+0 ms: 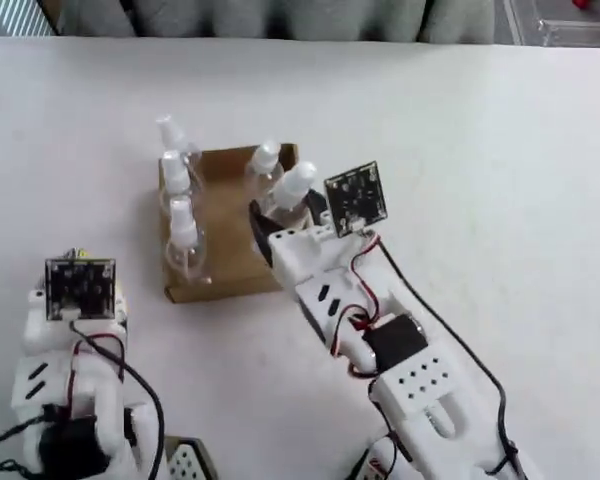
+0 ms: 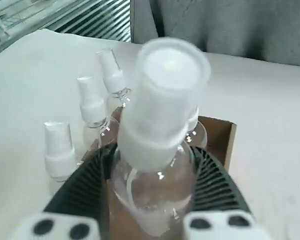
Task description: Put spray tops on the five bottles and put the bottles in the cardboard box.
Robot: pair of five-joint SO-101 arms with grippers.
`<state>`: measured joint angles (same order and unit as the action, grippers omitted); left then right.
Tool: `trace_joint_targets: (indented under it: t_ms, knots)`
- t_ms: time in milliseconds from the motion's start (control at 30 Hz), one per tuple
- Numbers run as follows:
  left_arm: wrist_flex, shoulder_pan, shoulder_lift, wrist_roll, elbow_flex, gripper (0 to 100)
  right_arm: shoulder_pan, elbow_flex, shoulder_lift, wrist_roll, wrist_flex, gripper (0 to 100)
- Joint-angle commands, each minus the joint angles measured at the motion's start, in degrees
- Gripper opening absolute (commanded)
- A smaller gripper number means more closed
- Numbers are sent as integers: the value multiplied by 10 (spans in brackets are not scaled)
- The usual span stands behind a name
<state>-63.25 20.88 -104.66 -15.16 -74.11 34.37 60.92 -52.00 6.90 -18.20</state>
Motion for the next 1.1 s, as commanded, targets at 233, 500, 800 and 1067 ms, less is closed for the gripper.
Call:
trace_joint_targets:
  t_ms: [233,500,800,1067]
  knots:
    - [109,10,-3,-3,-155,20,-7,-8,117,-8,124,16]
    - [155,33,-3,-3,-213,20,-16,-7,207,-8,182,16]
    - [155,31,-3,-3,-225,20,-44,-8,330,-8,274,16]
    - [155,31,-3,-3,-228,20,-39,-10,387,-29,313,16]
